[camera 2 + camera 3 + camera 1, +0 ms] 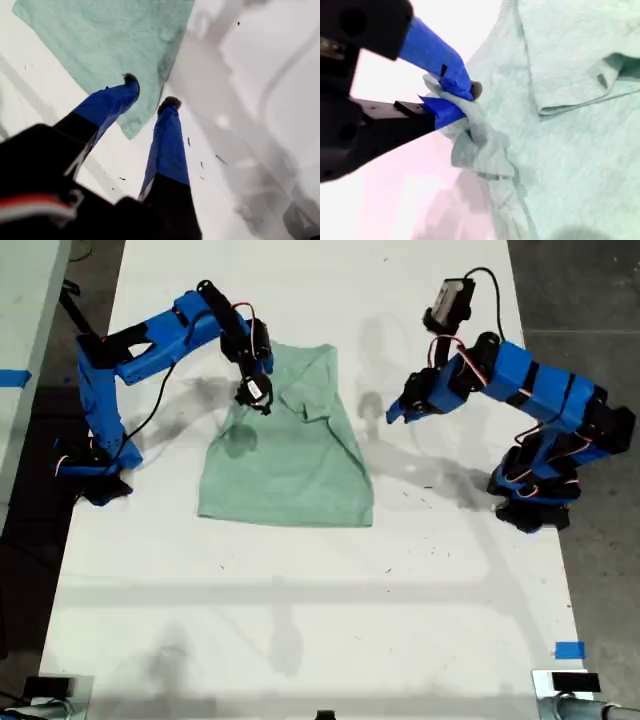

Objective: Fold t-shirt

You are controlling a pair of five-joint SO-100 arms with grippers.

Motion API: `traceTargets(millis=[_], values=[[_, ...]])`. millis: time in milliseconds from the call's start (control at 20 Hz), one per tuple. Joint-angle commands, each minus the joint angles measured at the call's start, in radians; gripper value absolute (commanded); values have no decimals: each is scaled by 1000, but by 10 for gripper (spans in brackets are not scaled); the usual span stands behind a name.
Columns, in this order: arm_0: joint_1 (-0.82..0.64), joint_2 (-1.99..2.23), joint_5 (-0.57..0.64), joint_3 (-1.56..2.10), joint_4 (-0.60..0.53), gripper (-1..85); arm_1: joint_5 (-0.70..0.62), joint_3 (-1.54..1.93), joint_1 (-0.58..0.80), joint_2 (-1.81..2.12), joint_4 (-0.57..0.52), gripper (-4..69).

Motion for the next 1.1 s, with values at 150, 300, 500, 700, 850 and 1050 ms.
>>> traceTargets(millis=[150, 300, 500, 700, 850, 1050], values=[[67, -224, -12, -302, -6, 1, 28, 66, -18, 121, -55, 129], [72, -219, 6, -311, -17, 144, 29, 86, -20, 132, -66, 128], [94, 20, 97, -311, 110, 327, 26, 106, -20, 132, -86, 128], [129, 314, 103, -232, 305, 326, -3, 114, -37, 121, -124, 128], [222, 515, 83, 8, 334, 326, -57, 80, -84, 37, -137, 195], [288, 857, 26, 511, 192, 306, -110, 55, -133, -51, -146, 246]])
